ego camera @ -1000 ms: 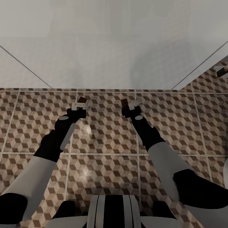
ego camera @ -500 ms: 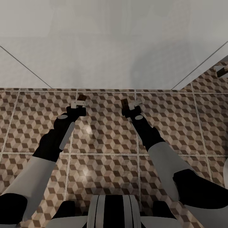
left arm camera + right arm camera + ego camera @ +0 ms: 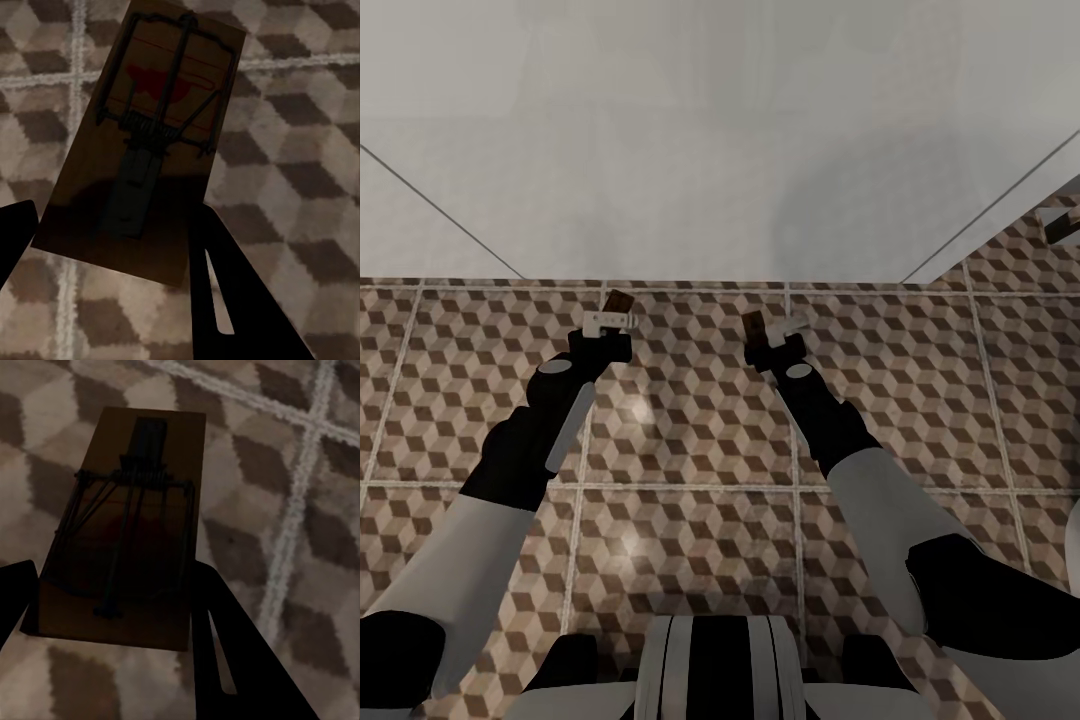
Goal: Take the four mousetraps from the cabinet in the bathroom and place them on the bathroom floor. Make sure all four end up on the same floor surface, and ensure that at least two of them are either under or directly next to the same bathroom sink.
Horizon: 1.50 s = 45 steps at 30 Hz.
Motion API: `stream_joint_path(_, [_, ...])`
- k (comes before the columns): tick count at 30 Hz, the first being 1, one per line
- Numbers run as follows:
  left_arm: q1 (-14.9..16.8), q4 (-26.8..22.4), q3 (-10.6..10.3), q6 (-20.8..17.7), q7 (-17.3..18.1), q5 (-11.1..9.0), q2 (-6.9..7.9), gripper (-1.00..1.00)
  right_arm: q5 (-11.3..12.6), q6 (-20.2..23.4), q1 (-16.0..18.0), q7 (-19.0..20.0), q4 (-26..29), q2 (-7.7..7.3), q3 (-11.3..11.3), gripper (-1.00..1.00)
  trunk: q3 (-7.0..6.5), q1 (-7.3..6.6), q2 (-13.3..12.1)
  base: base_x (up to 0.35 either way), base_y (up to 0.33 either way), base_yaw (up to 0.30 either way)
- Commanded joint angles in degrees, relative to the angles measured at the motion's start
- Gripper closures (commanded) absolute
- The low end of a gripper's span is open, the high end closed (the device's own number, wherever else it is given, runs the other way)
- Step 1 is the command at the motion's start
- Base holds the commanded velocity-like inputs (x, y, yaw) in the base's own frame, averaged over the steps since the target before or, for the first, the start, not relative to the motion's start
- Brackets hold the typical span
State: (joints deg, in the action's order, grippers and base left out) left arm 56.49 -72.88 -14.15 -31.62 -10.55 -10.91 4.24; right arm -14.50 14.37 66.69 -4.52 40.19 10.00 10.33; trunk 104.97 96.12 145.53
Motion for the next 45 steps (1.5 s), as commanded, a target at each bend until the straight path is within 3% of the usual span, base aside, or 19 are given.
stream_joint_path(1, [0.03,-0.09,-0.18,-0.2,-0.52,-0.6,0.07,1.0,-0.27,0.39,0.02,-0.14,0.07,0.0,0.12,1.0,0.03,0.02,0.03,0.0,0.0,0.0])
stream_joint_path(45, [0.02,-0.86,-0.18,-0.2,-0.53,-0.6,0.07,1.0,-0.27,0.39,-0.04,-0.14,0.15,0.0,0.13,1.0,0.03,1.15,0.61,0.0,0.0,0.0])
